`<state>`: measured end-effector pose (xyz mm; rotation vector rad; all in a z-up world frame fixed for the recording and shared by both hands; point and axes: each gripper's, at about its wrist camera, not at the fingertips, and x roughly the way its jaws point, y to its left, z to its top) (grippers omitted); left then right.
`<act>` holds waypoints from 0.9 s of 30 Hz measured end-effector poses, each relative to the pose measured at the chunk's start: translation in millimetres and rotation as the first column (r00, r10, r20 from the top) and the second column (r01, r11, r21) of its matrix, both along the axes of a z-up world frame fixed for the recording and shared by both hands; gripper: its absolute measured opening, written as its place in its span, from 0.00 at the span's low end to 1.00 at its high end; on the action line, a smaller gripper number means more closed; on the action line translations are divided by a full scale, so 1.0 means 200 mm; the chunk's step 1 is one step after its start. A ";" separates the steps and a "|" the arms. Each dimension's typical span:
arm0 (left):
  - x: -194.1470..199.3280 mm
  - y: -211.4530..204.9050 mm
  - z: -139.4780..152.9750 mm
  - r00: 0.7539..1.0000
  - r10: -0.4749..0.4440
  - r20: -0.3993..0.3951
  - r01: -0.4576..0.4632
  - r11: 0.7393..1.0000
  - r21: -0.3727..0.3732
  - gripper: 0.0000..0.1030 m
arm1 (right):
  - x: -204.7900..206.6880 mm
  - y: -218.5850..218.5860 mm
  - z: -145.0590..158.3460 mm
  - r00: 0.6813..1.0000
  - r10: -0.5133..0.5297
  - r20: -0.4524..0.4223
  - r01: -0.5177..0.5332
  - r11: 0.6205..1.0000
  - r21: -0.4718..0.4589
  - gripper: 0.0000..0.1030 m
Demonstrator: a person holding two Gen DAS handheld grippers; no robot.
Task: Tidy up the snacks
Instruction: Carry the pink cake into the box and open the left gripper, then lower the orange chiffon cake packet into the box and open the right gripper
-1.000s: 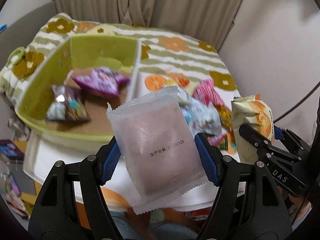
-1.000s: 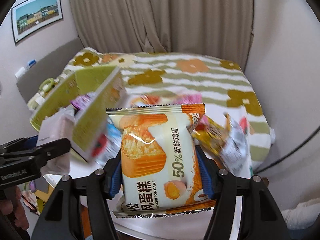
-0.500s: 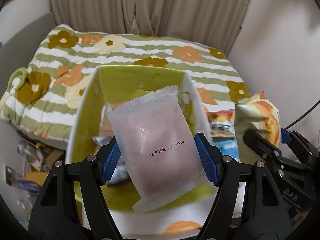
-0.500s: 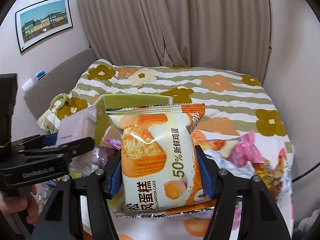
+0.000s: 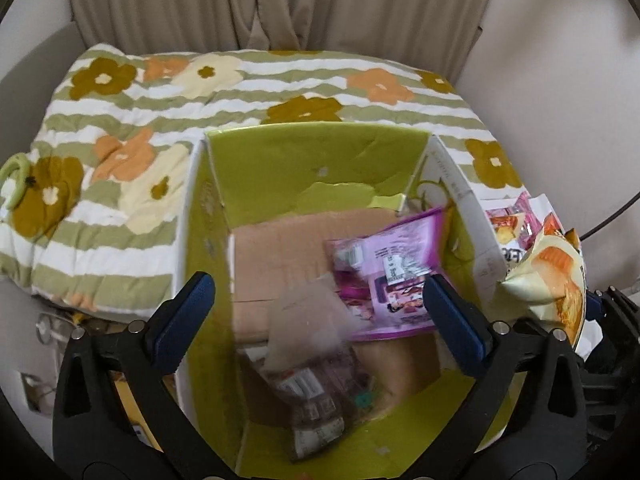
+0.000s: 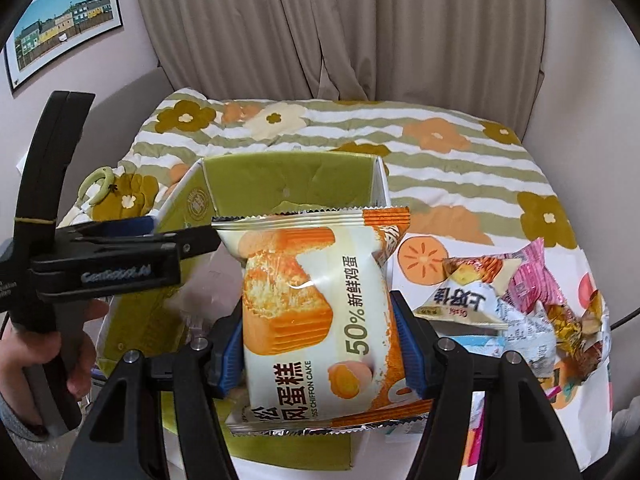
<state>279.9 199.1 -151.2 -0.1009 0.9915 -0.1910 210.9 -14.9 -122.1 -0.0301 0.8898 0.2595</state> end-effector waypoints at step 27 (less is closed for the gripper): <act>-0.32 0.20 -0.04 0.989 0.134 -0.059 -0.135 0.991 -0.014 0.99 | -0.01 0.05 -0.12 0.997 0.067 -0.049 -0.060 0.989 0.138 0.97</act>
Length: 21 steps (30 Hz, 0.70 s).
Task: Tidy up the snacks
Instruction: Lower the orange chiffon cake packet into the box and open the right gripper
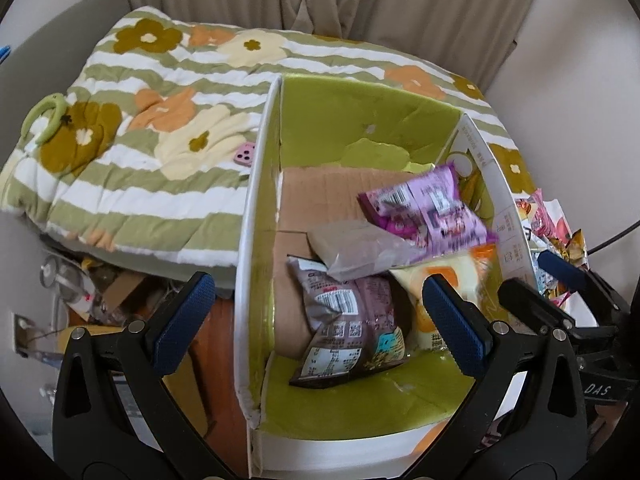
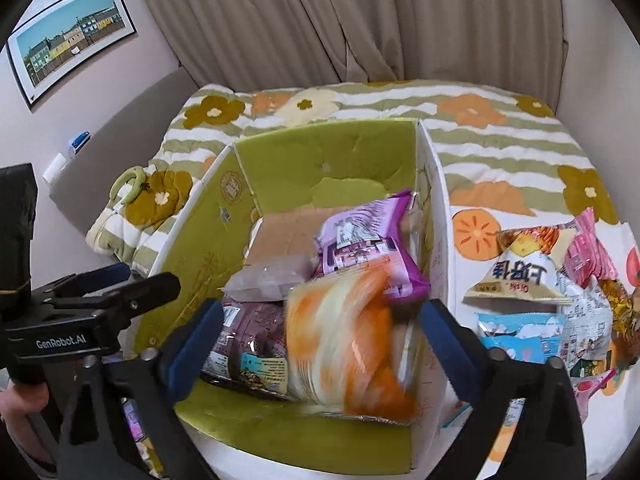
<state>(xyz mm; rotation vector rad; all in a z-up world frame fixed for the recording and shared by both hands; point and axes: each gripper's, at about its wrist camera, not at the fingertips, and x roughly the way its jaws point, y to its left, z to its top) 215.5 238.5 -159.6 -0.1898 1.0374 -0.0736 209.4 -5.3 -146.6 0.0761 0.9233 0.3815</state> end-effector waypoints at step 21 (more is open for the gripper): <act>-0.22 -0.11 0.20 0.996 -0.027 0.079 0.025 0.999 0.030 0.99 | -0.15 -0.08 0.18 0.997 -0.001 0.079 0.000 1.000 0.010 0.97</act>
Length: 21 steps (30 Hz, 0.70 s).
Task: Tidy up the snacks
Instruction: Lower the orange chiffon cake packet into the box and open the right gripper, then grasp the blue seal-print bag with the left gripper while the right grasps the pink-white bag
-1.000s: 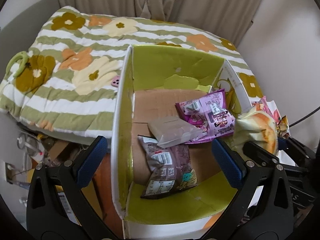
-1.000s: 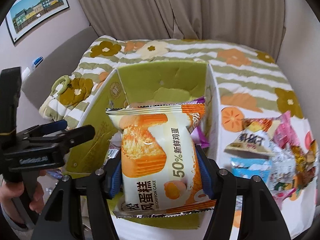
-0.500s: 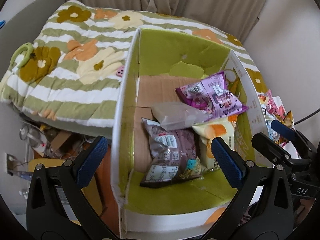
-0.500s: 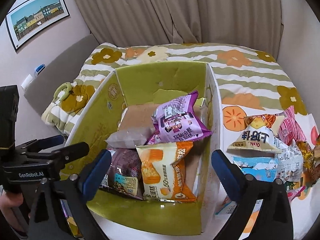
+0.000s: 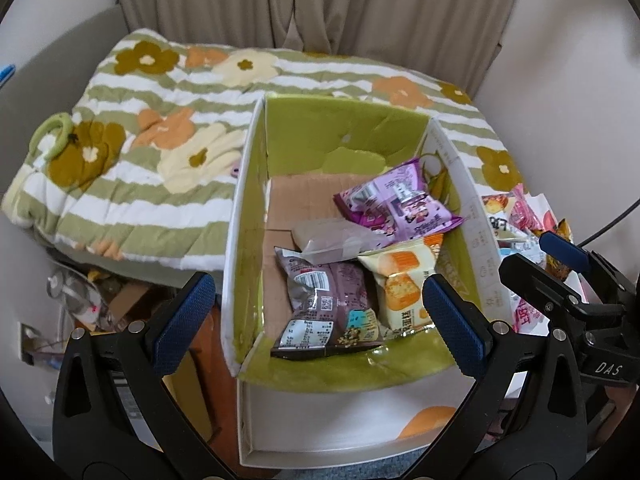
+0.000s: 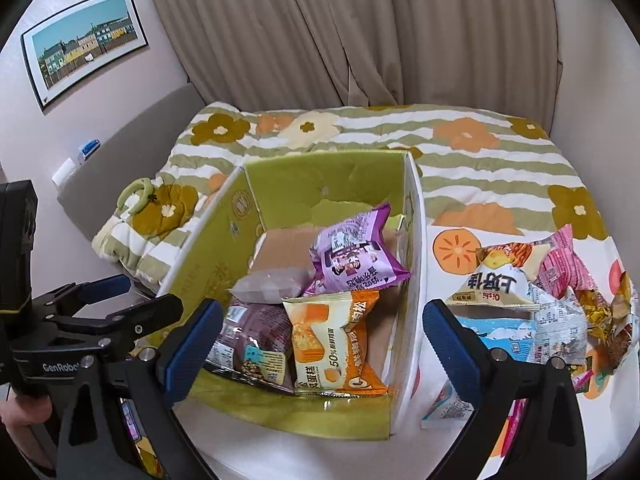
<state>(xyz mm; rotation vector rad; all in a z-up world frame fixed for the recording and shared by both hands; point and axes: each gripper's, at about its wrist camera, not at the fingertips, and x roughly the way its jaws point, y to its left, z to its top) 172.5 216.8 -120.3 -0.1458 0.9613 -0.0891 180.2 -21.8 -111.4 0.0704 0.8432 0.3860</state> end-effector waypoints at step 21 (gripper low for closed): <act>-0.25 -0.33 0.24 0.980 -0.141 0.137 0.145 0.989 -0.023 0.99 | -0.40 -0.44 0.28 0.962 -0.228 0.149 0.233 0.972 -0.017 0.97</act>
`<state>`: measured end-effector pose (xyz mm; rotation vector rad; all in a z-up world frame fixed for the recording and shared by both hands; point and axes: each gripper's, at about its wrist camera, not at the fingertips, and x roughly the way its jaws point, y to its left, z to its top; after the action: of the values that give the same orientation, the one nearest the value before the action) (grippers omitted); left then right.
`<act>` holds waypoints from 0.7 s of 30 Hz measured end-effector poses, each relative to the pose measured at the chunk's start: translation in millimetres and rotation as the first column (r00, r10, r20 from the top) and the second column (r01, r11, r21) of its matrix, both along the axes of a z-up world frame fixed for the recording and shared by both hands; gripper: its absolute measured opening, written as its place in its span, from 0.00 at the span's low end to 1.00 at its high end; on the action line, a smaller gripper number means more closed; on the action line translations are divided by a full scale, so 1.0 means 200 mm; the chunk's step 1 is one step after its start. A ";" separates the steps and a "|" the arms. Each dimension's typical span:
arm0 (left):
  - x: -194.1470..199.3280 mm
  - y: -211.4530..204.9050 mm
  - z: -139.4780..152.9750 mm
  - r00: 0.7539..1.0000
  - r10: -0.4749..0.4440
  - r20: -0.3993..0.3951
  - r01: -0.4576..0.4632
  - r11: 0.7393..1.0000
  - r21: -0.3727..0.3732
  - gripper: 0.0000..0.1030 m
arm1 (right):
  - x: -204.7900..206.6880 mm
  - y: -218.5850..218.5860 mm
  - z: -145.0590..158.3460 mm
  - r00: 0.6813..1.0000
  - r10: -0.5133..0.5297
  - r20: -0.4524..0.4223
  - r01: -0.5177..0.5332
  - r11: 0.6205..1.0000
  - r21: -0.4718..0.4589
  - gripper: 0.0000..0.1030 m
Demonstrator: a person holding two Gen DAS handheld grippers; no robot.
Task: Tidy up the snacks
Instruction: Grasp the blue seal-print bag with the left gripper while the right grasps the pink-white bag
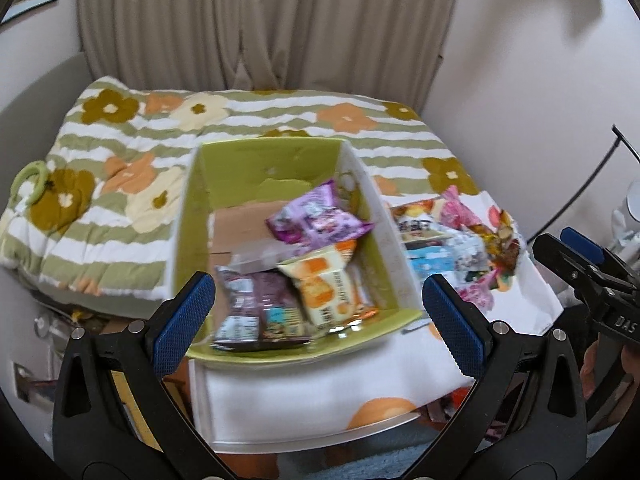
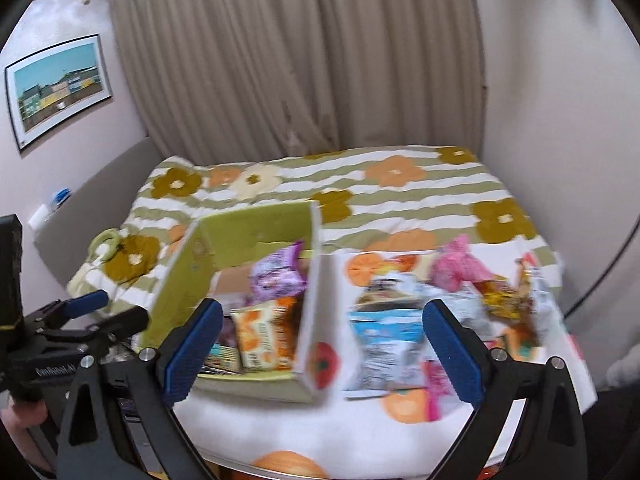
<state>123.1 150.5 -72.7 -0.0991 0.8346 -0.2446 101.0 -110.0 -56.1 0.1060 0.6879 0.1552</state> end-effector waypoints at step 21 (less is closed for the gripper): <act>0.12 -1.07 -0.31 0.996 0.041 -0.083 -0.039 0.999 0.022 0.99 | 0.08 -0.87 -0.41 0.986 0.037 -0.163 -0.035 0.999 0.014 0.97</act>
<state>147.6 -64.3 -135.1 -0.1074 0.9167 -0.1951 117.8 -283.3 -137.1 0.1185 0.8527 0.1864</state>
